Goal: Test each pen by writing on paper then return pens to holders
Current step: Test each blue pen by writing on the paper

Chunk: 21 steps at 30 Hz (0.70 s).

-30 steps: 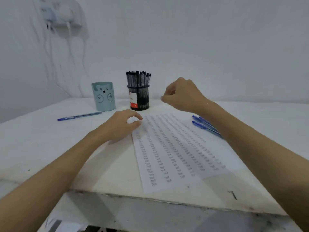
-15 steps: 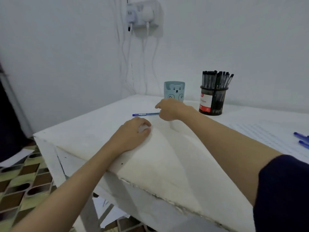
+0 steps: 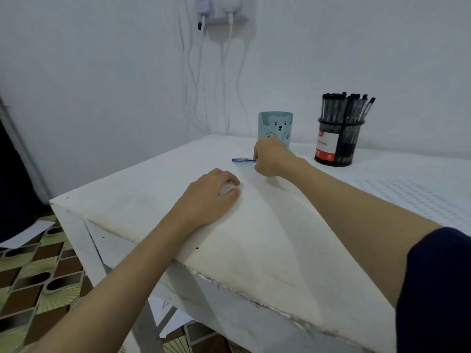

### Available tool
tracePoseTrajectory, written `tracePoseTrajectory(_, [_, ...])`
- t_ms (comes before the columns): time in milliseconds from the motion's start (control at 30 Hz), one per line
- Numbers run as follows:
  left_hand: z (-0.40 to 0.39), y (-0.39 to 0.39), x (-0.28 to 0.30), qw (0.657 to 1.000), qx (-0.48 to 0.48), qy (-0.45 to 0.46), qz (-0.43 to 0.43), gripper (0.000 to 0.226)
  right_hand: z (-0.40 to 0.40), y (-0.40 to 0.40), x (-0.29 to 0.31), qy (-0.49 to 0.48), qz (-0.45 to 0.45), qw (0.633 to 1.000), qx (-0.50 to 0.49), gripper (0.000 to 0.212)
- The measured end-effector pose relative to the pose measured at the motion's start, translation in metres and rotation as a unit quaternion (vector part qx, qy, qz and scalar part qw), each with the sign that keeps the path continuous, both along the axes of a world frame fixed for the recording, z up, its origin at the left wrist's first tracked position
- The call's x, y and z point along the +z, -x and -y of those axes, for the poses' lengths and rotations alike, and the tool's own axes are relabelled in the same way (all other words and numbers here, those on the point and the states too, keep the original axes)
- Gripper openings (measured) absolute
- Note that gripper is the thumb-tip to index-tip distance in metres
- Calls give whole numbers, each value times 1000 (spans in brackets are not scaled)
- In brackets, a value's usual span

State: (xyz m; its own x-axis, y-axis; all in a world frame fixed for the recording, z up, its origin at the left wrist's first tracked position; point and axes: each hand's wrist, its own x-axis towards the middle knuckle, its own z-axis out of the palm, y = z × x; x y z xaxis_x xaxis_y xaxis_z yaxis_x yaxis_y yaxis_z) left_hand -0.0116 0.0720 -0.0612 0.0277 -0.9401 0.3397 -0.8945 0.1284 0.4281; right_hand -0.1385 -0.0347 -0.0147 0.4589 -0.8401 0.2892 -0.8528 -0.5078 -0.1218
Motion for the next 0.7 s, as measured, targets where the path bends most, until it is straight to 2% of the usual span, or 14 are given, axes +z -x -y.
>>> tracePoseTrajectory(67, [-1, -1, 0, 1000, -1, 1, 1, 25, -11, 14, 15, -14, -10, 1000, -18, 27])
tracePoseTrajectory(133, [-3, -1, 0, 1000, -3, 2, 0, 25, -21, 35, 29, -57, 23, 997, -42, 30])
tracePoseTrajectory(167, [-5, 1, 2, 1000, -8, 4, -1, 24, -25, 49, 35, -92, 59, 993, -52, 29])
tracePoseTrajectory(233, [-8, 4, 4, 1000, -23, 15, 0, 22, -37, 77, 40, -177, 188, 965, -53, 23])
tracePoseTrajectory(333, [-16, 23, 9, 997, -60, 42, -11, 17, -58, 127, 43, -282, 385, 878, -39, 19])
tracePoseTrajectory(433, [-21, 59, 13, 991, -123, 39, -34, 15, -79, 178, 43, -347, 517, 782, -29, 24])
tracePoseTrajectory(600, [-24, 132, 20, 973, -231, 6, -6, 12, -115, 250, 40, -339, 707, 620, -30, 15])
tracePoseTrajectory(700, [-25, 170, 20, 965, -263, -11, -4, 17, -130, 283, 34, -348, 773, 529, -36, 55])
